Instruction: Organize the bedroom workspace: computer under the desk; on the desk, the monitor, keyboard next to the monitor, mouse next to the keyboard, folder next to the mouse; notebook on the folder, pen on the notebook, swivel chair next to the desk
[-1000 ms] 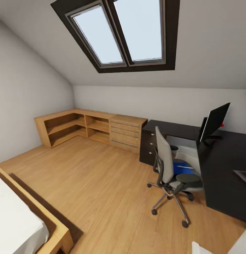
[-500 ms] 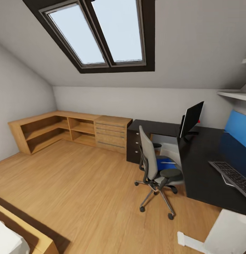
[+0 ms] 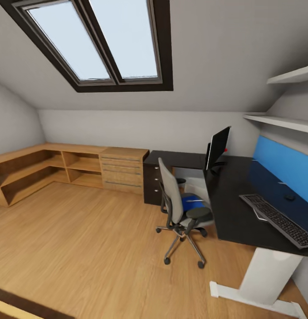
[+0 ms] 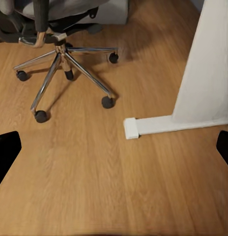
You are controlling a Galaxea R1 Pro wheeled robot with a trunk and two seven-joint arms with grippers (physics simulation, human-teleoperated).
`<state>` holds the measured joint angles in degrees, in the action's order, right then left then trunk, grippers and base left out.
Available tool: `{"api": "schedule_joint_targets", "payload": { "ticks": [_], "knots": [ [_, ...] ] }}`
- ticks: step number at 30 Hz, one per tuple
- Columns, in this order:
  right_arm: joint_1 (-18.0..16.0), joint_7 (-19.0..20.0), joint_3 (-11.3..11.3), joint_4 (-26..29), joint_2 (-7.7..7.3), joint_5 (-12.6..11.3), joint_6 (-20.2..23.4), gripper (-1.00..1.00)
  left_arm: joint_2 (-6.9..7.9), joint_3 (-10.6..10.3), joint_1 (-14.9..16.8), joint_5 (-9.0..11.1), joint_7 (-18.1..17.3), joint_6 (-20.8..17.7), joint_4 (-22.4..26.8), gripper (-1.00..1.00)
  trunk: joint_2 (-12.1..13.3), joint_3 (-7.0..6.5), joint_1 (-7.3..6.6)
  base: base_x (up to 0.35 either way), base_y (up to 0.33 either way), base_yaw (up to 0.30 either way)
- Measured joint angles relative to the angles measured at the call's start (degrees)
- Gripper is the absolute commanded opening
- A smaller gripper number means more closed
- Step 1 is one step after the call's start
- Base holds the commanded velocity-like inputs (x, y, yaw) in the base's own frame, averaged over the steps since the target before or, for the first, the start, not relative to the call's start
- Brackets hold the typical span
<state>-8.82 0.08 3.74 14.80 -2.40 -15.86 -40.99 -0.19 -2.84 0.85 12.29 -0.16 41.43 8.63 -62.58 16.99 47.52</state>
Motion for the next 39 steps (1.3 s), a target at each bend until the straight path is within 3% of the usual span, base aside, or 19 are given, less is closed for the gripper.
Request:
{"api": "schedule_joint_targets", "payload": {
  "ticks": [9, 21, 36, 39],
  "knots": [
    [0.0, 0.0, 0.0, 0.0, 0.0, 0.0, 0.0, 1.0, 0.0, 0.0, 0.0, 0.0, 0.0, 0.0, 0.0, 1.0, 0.0, -0.19, -0.02, 0.102, 0.243, -0.288],
    [0.0, 0.0, 0.1, 0.2, 0.01, 0.0, 0.0, 1.0, -0.01, 0.1, 0.0, 0.0, 0.0, 0.0, 0.0, 1.0, 0.0, -0.36, 0.0, 0.044, 0.027, -0.282],
    [0.0, -0.1, -0.2, 0.1, 0.18, 0.4, 0.0, 1.0, -0.07, 0.0, 0.0, -0.1, -0.2, -0.2, 0.0, 1.0, 0.0, 0.34, 0.0, 0.0, 0.0, -0.077],
    [0.1, -0.3, -0.2, -3.3, 0.17, 0.2, 0.2, 1.0, -0.03, 0.0, 0.0, -0.1, -0.2, -0.2, 0.0, 1.0, 0.0, 0.36, 0.0, 0.0, 0.0, -0.004]
  ]
}}
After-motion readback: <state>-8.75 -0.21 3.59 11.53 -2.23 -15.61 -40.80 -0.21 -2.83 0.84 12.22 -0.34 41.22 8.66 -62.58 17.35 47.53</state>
